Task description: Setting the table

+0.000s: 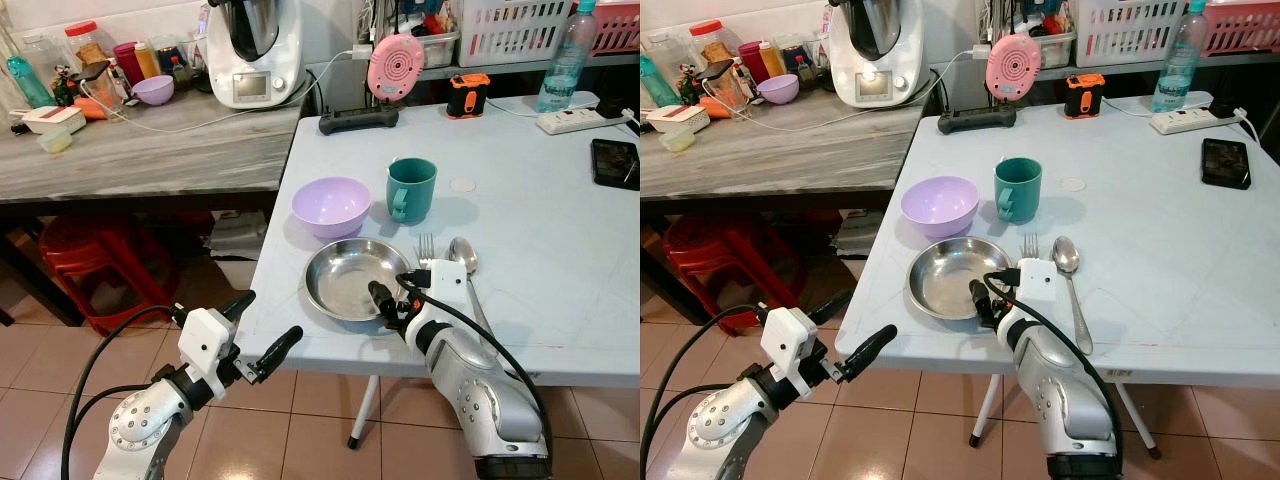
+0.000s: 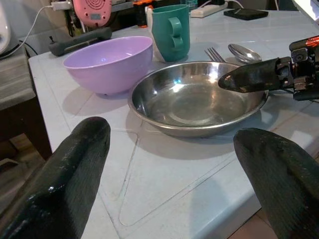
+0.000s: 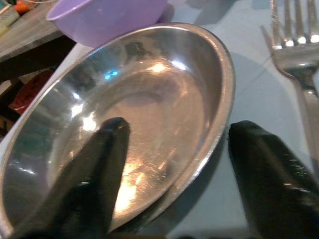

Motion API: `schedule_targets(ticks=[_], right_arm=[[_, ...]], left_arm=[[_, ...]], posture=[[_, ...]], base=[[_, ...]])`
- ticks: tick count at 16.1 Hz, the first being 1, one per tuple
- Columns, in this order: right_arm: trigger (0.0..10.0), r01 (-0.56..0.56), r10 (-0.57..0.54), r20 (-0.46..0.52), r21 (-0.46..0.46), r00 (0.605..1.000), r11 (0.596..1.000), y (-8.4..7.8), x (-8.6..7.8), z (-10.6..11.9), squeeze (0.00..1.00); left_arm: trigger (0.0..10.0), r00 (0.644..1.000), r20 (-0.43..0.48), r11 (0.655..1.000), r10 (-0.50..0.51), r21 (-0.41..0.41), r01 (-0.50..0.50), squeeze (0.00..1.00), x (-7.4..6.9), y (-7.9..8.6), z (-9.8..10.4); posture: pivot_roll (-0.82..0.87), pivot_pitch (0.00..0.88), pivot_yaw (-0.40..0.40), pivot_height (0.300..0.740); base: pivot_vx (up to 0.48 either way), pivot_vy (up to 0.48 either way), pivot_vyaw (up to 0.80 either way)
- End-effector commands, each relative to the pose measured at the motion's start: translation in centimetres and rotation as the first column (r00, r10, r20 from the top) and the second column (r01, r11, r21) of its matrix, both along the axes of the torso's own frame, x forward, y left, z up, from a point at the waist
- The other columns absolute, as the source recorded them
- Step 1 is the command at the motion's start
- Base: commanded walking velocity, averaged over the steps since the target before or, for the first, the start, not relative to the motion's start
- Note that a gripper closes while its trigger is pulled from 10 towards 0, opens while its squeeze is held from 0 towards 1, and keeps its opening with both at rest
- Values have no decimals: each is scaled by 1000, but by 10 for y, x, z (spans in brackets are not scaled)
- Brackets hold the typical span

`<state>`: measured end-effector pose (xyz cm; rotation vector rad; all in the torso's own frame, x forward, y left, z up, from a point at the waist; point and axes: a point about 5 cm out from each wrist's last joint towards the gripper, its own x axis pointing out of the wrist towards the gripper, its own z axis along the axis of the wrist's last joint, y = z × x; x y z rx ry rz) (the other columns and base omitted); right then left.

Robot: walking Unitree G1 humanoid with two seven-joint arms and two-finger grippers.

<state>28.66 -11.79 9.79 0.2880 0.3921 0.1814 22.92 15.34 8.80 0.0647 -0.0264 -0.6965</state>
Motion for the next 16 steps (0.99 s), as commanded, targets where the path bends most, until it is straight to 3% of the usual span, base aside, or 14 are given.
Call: schedule_targets(ticks=[1, 16], right_arm=[[0, 0, 0, -29, 3, 1000, 1000, 4, 1, -4, 0], [0, 102, -93, -121, 64, 988, 993, -6, 11, -3, 0]], left_arm=[[10000, 1000, -4, 1000, -4, 29, 4, 0, -2, 6, -2], [10000, 997, 6, 995, -74, 63, 74, 0, -5, 4, 0]], posture=[[-38, 0, 139, 740], [-33, 0, 145, 740]], base=[[0, 0, 0], [0, 0, 0]])
